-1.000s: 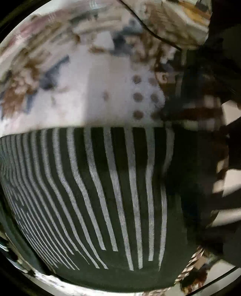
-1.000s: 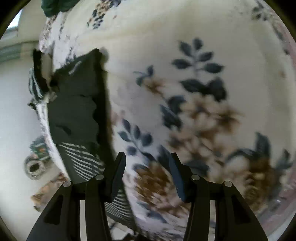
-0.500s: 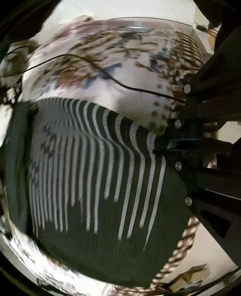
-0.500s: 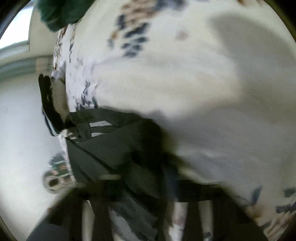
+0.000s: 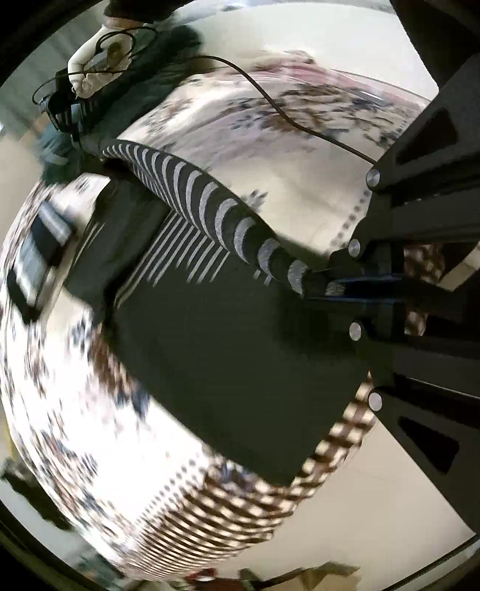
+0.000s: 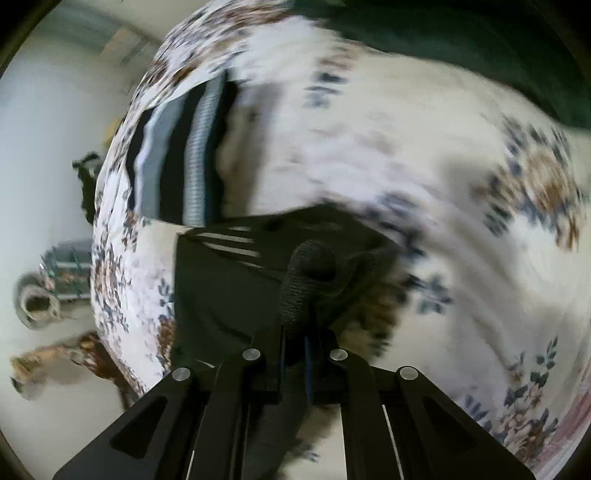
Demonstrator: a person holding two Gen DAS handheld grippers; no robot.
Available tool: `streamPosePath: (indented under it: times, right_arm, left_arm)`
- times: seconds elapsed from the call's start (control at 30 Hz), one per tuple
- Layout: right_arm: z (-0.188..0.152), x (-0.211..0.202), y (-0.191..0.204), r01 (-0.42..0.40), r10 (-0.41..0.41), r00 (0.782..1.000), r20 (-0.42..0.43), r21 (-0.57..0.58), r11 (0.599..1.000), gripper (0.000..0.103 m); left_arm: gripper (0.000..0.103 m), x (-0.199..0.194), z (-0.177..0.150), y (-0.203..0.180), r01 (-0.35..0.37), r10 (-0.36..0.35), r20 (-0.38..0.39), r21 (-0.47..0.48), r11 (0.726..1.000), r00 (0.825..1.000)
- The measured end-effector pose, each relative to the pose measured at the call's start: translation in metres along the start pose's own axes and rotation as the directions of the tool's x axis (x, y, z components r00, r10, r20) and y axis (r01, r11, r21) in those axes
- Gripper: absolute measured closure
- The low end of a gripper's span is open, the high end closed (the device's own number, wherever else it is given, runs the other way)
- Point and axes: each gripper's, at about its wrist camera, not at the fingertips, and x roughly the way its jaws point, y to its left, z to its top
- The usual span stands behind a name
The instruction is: Fold small clothes
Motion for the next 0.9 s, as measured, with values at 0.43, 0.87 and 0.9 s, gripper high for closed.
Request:
streamPosePath:
  times: [0.43,0.87,0.9]
  right_arm:
    - [0.053,0.21,0.281,0.333,-0.354,0.935,-0.038,-0.254,0.908,0.096]
    - [-0.021,0.195,0.23,0.134,-0.142,0.979,-0.148,-0.063,0.989,0.048]
    - [-0.036,0.187,0.221,0.125,-0.132,0.98,-0.151,-0.056,0.991,0.048]
  left_arm:
    - [0.099,0.068,0.057,0.195,0.121,-0.143,-0.068,-0.255,0.959,0.987]
    - [0.057,0.077,0.04,0.285,0.143,-0.221,-0.182,-0.366,0.92,0.958]
    - [0.055,0.075,0.043,0.282,0.159,-0.232,-0.173,-0.358,0.92,0.957]
